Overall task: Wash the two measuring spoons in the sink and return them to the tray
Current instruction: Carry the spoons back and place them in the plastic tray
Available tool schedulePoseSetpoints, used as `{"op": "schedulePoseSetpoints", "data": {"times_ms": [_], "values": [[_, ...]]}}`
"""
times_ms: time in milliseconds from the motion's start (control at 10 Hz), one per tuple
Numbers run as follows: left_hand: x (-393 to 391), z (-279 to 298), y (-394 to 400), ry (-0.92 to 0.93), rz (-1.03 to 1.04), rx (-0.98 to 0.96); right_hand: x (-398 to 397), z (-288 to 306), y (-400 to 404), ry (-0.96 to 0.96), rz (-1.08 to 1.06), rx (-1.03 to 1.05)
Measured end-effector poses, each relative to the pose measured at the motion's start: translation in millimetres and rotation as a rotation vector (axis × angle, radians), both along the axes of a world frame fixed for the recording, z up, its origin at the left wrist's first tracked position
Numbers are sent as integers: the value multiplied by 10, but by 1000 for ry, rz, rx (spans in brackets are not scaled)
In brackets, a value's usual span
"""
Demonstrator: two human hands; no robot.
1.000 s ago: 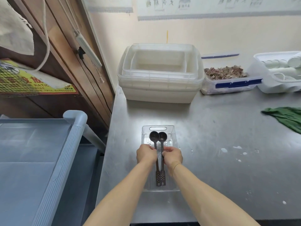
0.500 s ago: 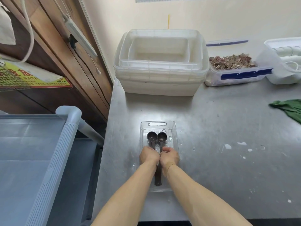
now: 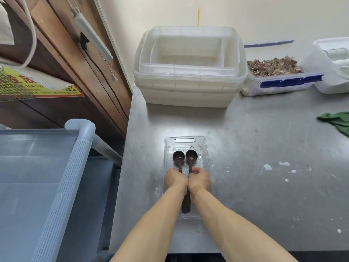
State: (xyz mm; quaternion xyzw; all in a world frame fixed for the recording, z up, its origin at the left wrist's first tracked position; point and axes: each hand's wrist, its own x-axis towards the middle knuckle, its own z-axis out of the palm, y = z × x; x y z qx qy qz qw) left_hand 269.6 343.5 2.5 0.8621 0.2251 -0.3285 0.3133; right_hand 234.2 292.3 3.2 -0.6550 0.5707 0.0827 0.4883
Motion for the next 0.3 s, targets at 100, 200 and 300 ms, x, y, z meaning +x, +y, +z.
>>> {"op": "schedulePoseSetpoints", "data": {"times_ms": [100, 200, 300], "values": [[-1, 39, -1, -12, 16, -16, 13, 26, 1, -13, 8, 2], [-5, 100, 36, 12, 19, -54, 7, 87, 4, -14, 31, 19], [-4, 164, 50, 8, 16, -61, 12, 136, -6, 0, 58, 5]]}}
